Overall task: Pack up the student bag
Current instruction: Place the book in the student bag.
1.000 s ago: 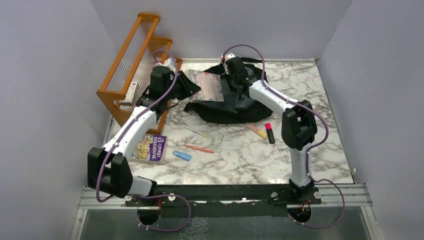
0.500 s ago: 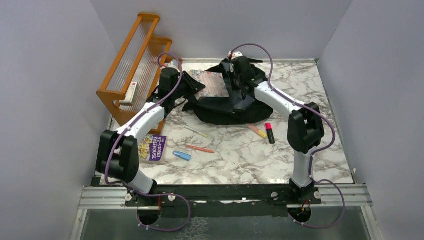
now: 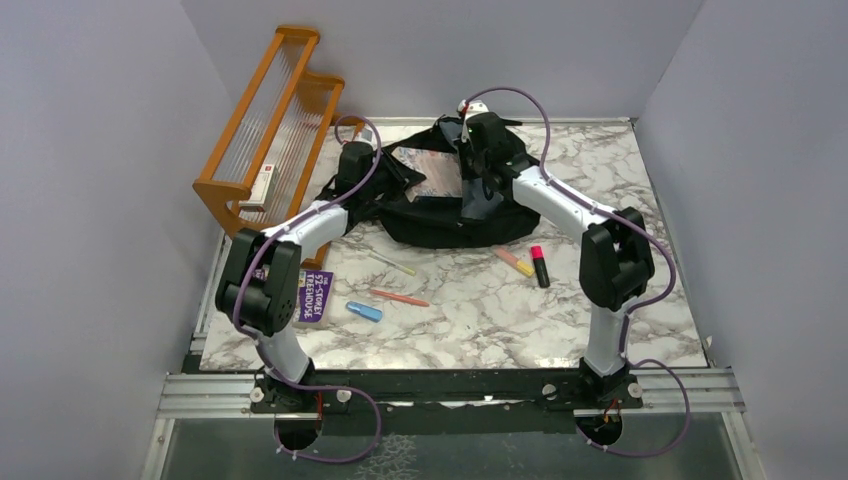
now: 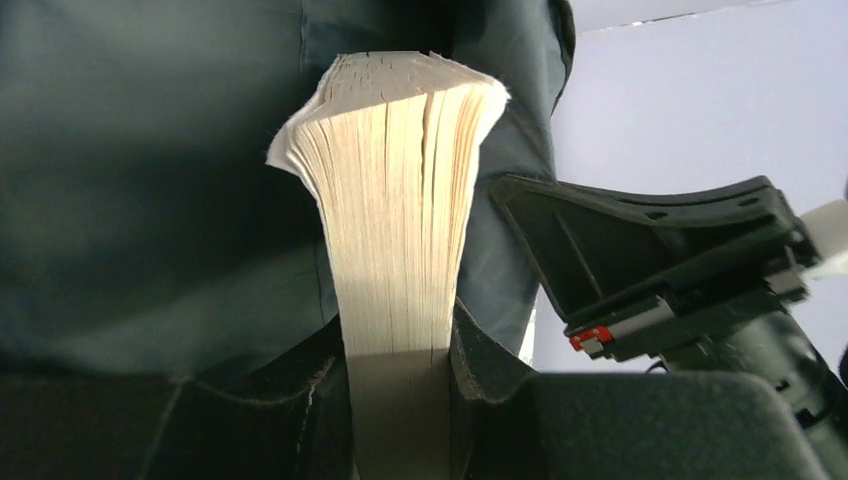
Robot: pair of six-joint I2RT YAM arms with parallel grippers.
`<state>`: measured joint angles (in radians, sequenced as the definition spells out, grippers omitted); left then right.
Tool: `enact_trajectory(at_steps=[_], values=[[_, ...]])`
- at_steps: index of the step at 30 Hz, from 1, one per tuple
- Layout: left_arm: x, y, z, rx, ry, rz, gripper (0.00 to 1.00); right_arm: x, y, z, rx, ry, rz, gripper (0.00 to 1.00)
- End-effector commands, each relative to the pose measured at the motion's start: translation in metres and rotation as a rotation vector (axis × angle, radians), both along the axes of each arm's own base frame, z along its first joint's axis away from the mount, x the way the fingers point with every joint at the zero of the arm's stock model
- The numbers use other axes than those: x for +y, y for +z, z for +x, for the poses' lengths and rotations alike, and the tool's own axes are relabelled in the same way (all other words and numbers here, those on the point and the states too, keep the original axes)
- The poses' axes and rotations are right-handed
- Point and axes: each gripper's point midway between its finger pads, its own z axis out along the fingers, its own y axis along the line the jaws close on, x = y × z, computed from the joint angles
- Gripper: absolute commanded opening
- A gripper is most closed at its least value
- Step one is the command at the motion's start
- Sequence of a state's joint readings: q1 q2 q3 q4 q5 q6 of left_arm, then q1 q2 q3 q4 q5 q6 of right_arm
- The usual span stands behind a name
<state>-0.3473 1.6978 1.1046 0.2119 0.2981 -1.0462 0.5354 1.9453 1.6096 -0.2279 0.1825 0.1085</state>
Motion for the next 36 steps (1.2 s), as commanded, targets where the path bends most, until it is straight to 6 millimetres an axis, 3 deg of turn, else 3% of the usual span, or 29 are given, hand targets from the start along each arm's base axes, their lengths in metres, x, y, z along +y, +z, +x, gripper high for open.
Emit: enact_trajectory(at_steps=[1, 11, 22, 26, 28, 36], values=[[-0.029, 0.055, 0.018, -0.161, -0.078, -0.153, 0.0, 0.017, 0.067, 0.005, -0.152, 0.049, 0.145, 0.0], [-0.076, 0.042, 0.036, -0.194, -0.15, -0.242, 0.0, 0.022, 0.066, 0.003, -0.138, 0.068, 0.176, 0.01], [-0.109, -0.004, 0.064, -0.197, -0.187, -0.24, 0.02, 0.023, 0.056, 0.006, -0.113, 0.068, 0.178, 0.01], [-0.117, -0.024, 0.065, -0.182, -0.209, -0.221, 0.2, 0.022, 0.053, 0.005, -0.098, 0.07, 0.186, 0.01], [-0.117, -0.033, 0.063, -0.171, -0.22, -0.21, 0.37, 0.021, 0.051, 0.005, -0.093, 0.066, 0.188, 0.01], [-0.111, -0.036, 0.056, -0.192, -0.227, -0.167, 0.7, 0.024, 0.047, 0.007, -0.067, 0.08, 0.181, 0.0]])
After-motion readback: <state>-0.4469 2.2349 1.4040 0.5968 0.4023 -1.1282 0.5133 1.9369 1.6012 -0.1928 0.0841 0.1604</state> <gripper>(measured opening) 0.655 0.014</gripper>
